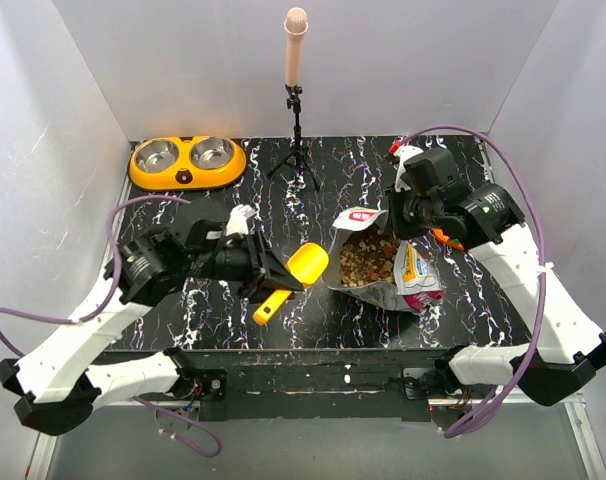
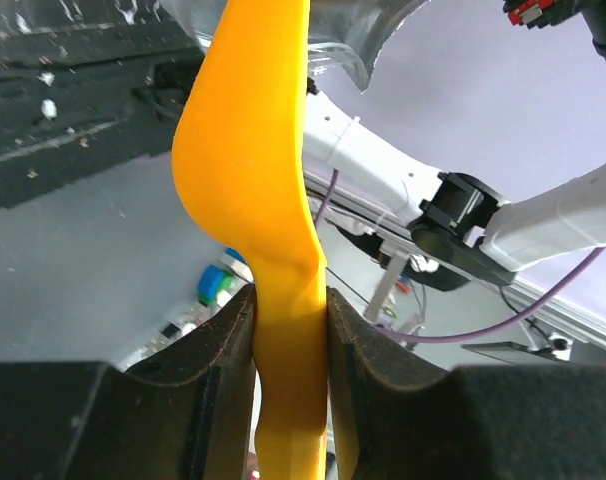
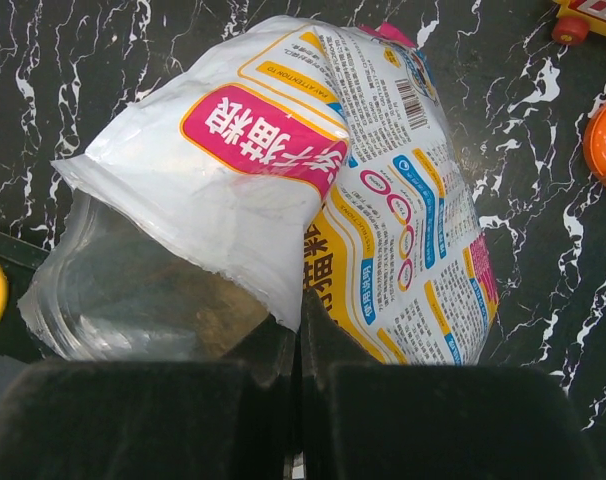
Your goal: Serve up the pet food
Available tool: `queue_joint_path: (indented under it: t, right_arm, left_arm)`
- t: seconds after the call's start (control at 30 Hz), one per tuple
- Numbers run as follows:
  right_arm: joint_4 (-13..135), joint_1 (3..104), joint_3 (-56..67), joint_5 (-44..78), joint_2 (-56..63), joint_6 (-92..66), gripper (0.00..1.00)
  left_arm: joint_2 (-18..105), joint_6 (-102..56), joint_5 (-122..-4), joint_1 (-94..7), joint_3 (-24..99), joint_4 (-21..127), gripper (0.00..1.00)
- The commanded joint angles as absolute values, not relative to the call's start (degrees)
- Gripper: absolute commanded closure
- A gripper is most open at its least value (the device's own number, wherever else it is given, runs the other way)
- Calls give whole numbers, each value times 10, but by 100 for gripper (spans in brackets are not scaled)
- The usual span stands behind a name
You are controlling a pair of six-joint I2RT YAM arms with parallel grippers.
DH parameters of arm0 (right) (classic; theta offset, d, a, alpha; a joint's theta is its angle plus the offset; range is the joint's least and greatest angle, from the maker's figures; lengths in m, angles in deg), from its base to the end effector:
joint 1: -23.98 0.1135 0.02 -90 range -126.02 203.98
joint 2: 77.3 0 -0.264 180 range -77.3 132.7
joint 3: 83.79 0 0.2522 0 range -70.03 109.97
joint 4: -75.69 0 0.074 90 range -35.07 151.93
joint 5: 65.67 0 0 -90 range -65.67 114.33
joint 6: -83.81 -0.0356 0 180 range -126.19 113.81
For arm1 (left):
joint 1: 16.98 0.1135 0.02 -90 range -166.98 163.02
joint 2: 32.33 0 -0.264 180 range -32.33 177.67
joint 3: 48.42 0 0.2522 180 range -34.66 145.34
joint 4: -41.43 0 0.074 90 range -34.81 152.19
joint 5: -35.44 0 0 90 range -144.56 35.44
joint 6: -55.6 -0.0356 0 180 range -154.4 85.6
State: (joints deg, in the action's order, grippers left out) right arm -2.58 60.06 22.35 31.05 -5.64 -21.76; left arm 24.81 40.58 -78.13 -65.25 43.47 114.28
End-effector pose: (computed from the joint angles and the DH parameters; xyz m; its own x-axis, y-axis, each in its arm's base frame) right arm 0.1833 0.1284 0.4312 -0.6774 -0.1638 -0.7171 -0.3475 0.9305 0.1158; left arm 0.1011 -0.1348 0.4132 -0.9694 -0.2431 0.0344 -0.1651 0.5420 -0.8240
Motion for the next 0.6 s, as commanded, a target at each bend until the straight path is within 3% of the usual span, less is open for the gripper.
queue_joint_path:
  t: [0.0, 0.23, 0.37, 0.57]
  right_arm:
    - [96, 602, 244, 301, -74, -215, 99]
    - [89, 602, 233, 277, -100, -214, 99]
    - [96, 605, 224, 248, -116, -205, 99]
    - [123, 615, 203, 212, -150, -202, 99]
  left_arm:
    - [299, 469, -872, -658, 429, 1066, 100]
    - [388, 535, -844, -728, 407, 888, 100]
    - [422, 565, -794, -742, 413, 931, 100]
    - [403, 708, -703, -737, 308, 864, 100]
